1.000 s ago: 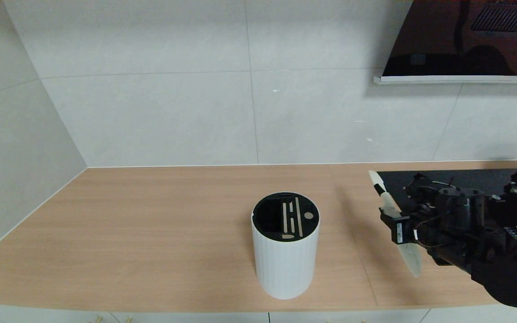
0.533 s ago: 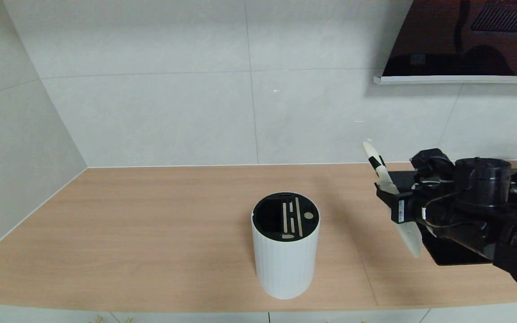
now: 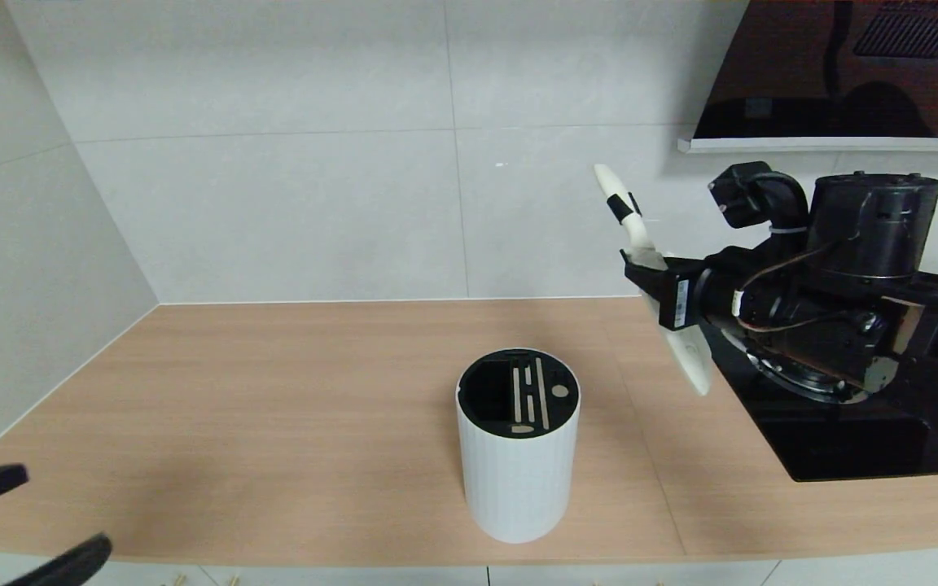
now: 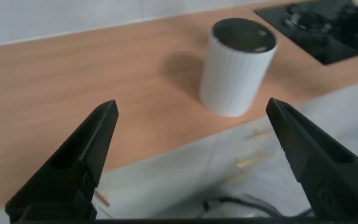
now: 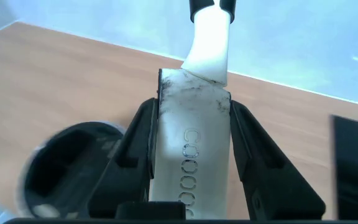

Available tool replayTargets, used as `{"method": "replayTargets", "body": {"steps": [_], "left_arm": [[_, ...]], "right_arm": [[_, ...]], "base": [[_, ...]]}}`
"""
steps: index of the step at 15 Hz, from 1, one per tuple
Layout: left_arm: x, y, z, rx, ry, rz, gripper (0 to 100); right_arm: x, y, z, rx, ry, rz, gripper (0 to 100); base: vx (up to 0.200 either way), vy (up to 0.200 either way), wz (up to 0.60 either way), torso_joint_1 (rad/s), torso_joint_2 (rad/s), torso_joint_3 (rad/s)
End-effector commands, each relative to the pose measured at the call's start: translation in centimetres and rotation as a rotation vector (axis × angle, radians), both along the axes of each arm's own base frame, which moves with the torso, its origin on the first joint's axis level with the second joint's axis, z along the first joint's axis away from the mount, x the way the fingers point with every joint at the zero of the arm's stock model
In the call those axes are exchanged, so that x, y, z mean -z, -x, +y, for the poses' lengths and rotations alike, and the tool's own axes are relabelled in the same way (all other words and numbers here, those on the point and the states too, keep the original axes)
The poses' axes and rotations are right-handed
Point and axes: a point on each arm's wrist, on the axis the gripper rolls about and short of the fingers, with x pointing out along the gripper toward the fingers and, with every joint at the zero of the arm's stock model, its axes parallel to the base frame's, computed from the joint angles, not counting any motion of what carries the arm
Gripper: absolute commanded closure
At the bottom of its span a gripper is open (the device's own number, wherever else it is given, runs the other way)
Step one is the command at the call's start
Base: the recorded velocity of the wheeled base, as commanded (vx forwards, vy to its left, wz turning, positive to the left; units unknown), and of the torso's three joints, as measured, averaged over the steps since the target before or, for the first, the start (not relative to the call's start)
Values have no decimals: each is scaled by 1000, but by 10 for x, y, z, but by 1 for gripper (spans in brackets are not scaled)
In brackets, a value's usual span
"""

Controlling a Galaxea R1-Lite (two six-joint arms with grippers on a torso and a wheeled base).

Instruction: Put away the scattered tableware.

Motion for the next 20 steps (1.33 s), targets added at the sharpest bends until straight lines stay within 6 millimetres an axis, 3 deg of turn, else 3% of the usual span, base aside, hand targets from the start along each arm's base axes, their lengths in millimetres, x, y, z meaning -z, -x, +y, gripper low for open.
{"method": "replayTargets", "body": {"steps": [1,4,8,10,16,20], "left_arm": [[-13,-86,-17,106,5,176,0],[2,-115,-41,194,77,193,0],[-4,-134,-85,310,381,228,0],[6,-149,-102,334,471,252,0],[43,-172,-144,325,553,189,0],[46,-176,-151,324,592,146,0]], "right_arm": [[7,9,15,-29,17,18,100],[5,23,27,-59,18,12,100],[9,43,47,-98,24,16,100],[11,47,53,-112,29,23,100],[15,69,75,-208,10,46,100],[22,80,85,-256,23,68,100]], "base": [[0,0,0,0,0,0],[0,0,0,0,0,0],[0,0,0,0,0,0],[0,0,0,0,0,0],[0,0,0,0,0,0],[0,0,0,0,0,0]]}}
